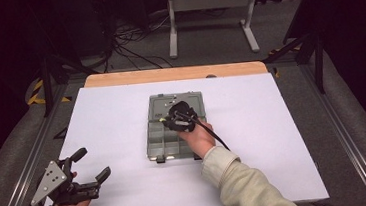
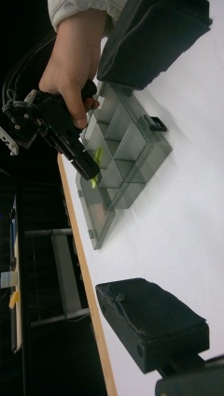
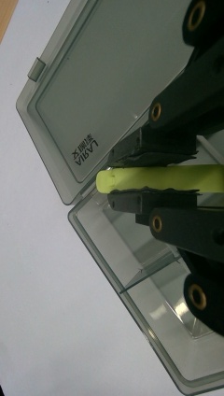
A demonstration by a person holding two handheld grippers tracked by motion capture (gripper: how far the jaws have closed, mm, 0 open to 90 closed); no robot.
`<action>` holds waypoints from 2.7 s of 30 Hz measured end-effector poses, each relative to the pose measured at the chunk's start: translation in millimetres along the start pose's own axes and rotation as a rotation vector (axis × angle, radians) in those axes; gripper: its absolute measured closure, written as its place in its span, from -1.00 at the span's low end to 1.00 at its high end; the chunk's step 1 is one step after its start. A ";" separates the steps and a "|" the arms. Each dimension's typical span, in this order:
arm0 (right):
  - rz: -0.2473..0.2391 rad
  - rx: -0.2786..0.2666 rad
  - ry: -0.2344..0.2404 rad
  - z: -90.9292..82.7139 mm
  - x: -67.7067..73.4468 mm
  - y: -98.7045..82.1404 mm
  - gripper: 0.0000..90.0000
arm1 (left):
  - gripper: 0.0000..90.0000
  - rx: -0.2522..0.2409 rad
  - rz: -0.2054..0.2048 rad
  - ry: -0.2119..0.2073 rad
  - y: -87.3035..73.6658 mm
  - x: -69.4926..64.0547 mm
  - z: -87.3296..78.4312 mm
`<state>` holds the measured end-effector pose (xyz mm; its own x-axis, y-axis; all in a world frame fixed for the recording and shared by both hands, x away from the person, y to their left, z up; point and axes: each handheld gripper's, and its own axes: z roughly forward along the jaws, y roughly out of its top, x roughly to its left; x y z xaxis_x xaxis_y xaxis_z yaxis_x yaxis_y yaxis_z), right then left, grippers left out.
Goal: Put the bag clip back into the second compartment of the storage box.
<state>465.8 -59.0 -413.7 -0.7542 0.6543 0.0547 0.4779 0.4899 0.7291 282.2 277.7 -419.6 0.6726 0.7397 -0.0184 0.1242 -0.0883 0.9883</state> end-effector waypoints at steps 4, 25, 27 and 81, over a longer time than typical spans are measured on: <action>0.004 -0.001 0.009 0.5 1.0 -1.2 0.72 | -0.94 0.002 0.001 0.000 -0.1 0.2 -0.1; 0.056 0.001 0.028 -5.6 2.2 -7.1 0.72 | -0.94 0.003 0.004 -0.002 0.1 -0.2 0.4; 0.058 0.002 0.029 -6.3 1.9 -7.5 0.72 | -0.94 0.001 0.002 -0.002 0.1 -0.2 0.5; -0.107 -0.202 0.103 -120.2 7.8 -9.7 -0.83 | -0.94 0.001 -0.003 0.008 -0.1 -0.1 -3.2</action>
<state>401.2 -127.9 -338.4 -0.8427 0.5374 0.0319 0.3011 0.4213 0.8555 279.8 279.7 -419.3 0.6663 0.7454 -0.0203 0.1267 -0.0863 0.9882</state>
